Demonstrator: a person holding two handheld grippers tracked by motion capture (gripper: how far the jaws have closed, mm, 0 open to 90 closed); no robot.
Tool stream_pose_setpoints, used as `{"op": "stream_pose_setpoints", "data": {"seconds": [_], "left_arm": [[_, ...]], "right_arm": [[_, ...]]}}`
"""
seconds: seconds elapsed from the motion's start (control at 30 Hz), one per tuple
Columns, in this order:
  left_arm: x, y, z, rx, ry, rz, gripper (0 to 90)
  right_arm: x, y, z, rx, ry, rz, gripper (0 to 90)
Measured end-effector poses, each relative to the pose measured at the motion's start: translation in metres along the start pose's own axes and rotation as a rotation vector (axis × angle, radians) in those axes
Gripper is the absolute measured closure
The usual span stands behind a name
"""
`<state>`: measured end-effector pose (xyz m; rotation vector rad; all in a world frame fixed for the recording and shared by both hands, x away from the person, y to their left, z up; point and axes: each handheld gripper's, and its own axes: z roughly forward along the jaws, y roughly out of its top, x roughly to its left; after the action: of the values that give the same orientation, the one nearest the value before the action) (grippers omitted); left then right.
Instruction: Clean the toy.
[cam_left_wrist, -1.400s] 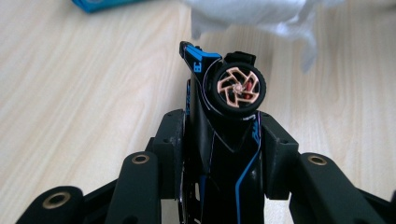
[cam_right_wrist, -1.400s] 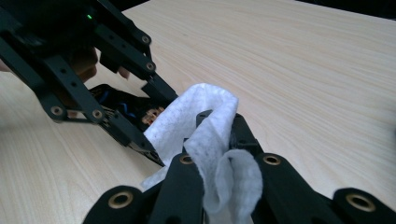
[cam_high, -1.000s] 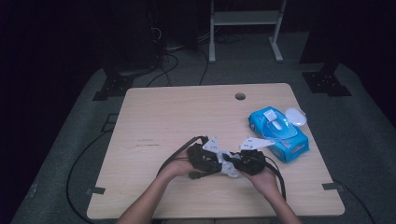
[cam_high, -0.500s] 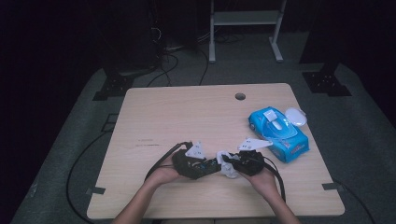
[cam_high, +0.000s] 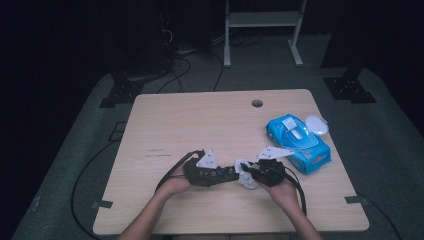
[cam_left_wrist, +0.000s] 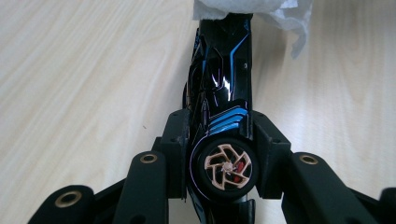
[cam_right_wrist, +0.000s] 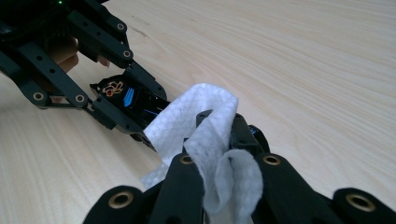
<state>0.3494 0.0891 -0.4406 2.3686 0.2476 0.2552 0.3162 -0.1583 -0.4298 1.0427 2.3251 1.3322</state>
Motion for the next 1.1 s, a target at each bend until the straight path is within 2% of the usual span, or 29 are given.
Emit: {"op": "stream_pose_setpoints", "data": {"seconds": [0.13, 0.23, 0.3, 0.37, 0.4, 0.47, 0.67, 0.87, 1.1], "left_arm": [[0.008, 0.006, 0.006, -0.004, 0.000, 0.014, 62.8], [0.012, 0.007, 0.008, -0.006, -0.007, 0.004, 62.8], [0.014, 0.006, 0.008, -0.018, -0.017, -0.012, 62.7], [0.015, 0.004, 0.004, -0.057, -0.028, -0.032, 62.6], [0.016, 0.004, 0.001, -0.085, -0.034, -0.062, 57.3], [0.019, 0.003, -0.005, -0.113, -0.041, -0.084, 55.6], [0.027, 0.001, -0.017, -0.168, -0.057, -0.147, 51.4], [0.032, -0.001, -0.017, -0.174, -0.064, -0.203, 49.6], [0.034, -0.001, -0.016, -0.165, -0.065, -0.215, 48.1]], "right_arm": [[-0.003, 0.006, 0.002, -0.008, -0.001, 0.009, 85.1], [-0.006, 0.008, 0.007, 0.001, -0.006, 0.009, 85.1], [-0.008, 0.006, 0.008, -0.002, -0.003, 0.018, 85.1], [-0.009, 0.004, 0.008, -0.009, 0.003, 0.024, 85.2], [-0.009, 0.003, 0.007, -0.009, 0.001, 0.018, 85.1], [-0.009, 0.003, 0.007, -0.007, -0.001, 0.016, 85.1], [-0.008, 0.003, 0.007, -0.008, -0.001, 0.011, 85.1], [-0.008, 0.002, 0.007, -0.013, 0.004, 0.010, 85.1], [-0.008, 0.001, 0.006, -0.016, 0.008, 0.003, 85.1]]}}
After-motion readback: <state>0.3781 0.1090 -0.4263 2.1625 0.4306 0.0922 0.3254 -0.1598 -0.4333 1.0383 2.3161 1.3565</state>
